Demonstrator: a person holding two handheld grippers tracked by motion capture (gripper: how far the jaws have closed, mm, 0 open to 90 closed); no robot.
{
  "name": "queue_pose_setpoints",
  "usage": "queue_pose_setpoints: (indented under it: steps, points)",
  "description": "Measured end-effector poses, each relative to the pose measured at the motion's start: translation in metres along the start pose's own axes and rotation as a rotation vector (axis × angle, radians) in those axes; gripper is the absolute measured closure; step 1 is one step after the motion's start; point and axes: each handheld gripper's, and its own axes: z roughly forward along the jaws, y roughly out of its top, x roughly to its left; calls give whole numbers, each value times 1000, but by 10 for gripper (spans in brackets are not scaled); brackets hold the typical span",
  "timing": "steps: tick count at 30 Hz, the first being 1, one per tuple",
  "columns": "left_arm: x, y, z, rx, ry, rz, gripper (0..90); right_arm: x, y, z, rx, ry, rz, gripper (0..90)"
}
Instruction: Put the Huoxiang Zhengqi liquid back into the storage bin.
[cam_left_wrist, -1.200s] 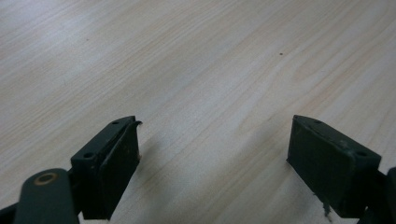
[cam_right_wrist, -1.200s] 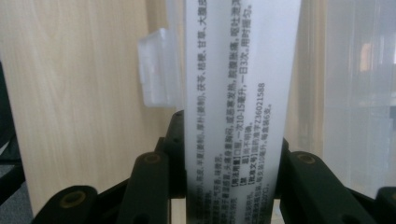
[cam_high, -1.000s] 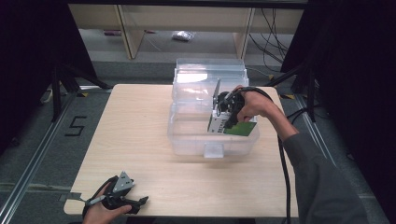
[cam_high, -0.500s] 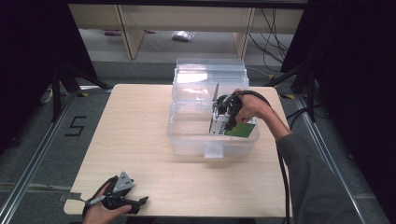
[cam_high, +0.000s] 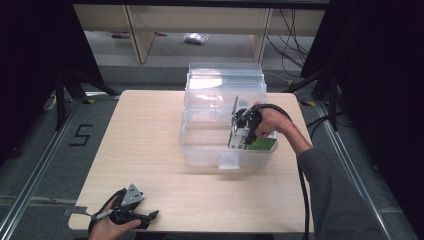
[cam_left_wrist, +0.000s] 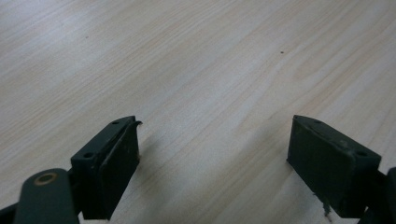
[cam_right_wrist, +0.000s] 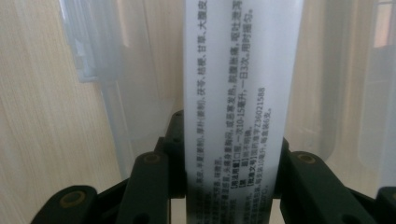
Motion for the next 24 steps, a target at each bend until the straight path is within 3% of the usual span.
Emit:
queue_pose_setpoints:
  steps: [3,6,11,14,17,18,19,20,21,22,23,24]
  points:
    - [-1,0,0,-5,5,1,161,0,-1,6,10,6,12,648]
    - [0,0,0,1,0,1,161,-3,-1,9,17,-10,-23,648]
    - [-1,0,1,-18,2,-10,161,1,1,13,63,8,30,647]
    - [0,0,0,-5,0,2,161,-2,-1,17,31,14,1,646]
    - [-2,0,1,-23,8,-21,161,-1,-2,20,45,29,28,645]
    - [-1,0,1,-18,4,-13,161,-2,-2,22,28,25,2,644]
    - [0,0,0,-3,3,4,161,-2,-1,23,32,27,6,643]
    - [0,0,0,-5,1,4,161,-4,-2,25,25,22,-16,642]
    - [0,0,0,-4,2,1,161,-2,-1,24,31,24,7,639]
    - [-1,0,0,-6,4,-3,161,-4,-1,26,25,25,-17,636]
    - [0,0,0,-3,3,-1,161,-1,-1,25,54,44,42,634]
    - [-1,0,0,-4,4,1,161,-2,-1,26,53,49,35,631]
